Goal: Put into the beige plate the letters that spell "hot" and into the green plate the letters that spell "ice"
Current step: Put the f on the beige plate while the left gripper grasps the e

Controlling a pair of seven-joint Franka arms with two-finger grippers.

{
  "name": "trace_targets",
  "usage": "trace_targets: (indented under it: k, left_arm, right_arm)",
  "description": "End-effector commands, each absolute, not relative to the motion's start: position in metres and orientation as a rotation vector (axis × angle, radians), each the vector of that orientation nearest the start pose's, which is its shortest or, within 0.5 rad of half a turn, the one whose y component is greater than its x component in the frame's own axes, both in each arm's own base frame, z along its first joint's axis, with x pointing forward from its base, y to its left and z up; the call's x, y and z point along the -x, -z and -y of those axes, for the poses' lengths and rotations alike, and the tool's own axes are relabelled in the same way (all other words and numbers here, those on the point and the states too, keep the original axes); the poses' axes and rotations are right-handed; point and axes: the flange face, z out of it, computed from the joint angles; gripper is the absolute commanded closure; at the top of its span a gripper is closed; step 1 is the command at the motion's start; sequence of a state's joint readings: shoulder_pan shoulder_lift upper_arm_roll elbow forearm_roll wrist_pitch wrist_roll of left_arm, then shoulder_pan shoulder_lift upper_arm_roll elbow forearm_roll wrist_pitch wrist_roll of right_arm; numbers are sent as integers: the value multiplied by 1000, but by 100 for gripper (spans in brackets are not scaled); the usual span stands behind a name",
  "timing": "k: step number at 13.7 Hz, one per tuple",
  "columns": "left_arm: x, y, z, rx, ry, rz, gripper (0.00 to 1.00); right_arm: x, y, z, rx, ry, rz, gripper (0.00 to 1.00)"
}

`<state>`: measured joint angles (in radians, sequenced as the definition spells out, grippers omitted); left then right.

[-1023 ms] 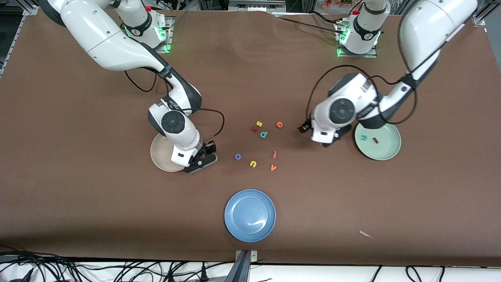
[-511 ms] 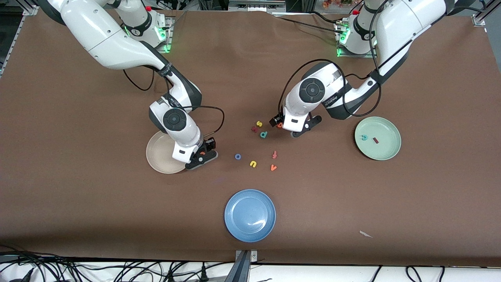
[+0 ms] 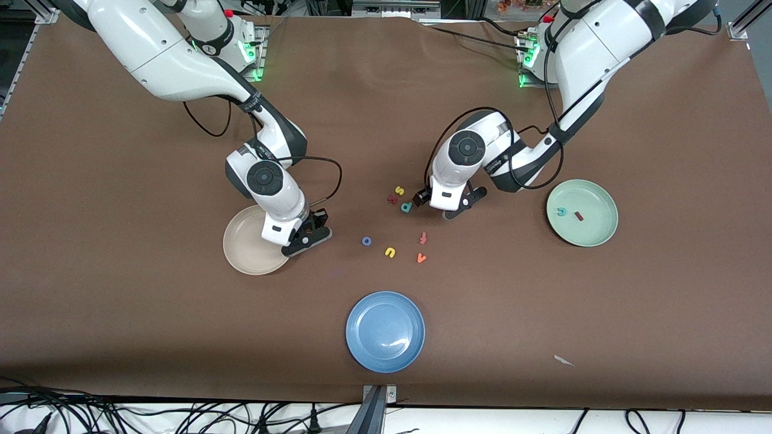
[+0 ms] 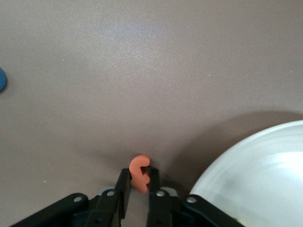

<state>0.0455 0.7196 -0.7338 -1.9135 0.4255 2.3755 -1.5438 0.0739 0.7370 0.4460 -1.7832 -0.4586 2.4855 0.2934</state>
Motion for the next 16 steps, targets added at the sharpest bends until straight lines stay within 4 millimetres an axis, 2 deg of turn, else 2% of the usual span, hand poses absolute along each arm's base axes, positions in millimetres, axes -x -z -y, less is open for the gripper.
trace_targets:
  k: [1,2,5,7,8,10,13,14,15,16]
  left_arm:
    - [-491,-183,380,3033,-274,1040,14]
    - [-490,-180,379,3029,-280,1043,14]
    - [-487,-180,383,3018,-280,1062,15]
    - [-480,-175,384,3015,-286,1037,19]
    - [-478,-174,385,3014,-287,1030,19]
    - [-476,-173,385,3012,-289,1024,26]
    - [-478,-169,380,3006,-275,1020,34]
    - [-477,-168,380,3007,-275,1013,37]
    - [-477,-166,380,3004,-282,1015,37]
    - [-477,-165,381,3005,-283,1014,39]
  right_arm:
    - [-576,-181,-307,3017,110,740,96]
    - [-578,-185,-307,3016,119,745,99]
    - [-580,-210,-304,3046,114,739,99]
    - [-583,-237,-300,3065,122,716,99]
    - [-586,-246,-293,3079,128,705,99]
    - [-594,-255,-272,3085,138,713,99]
    - [-603,-252,-244,3089,124,725,96]
    - [-607,-248,-235,3088,114,730,92]
    - [-607,-246,-234,3088,108,726,83]
    - [-606,-245,-235,3086,104,708,63]
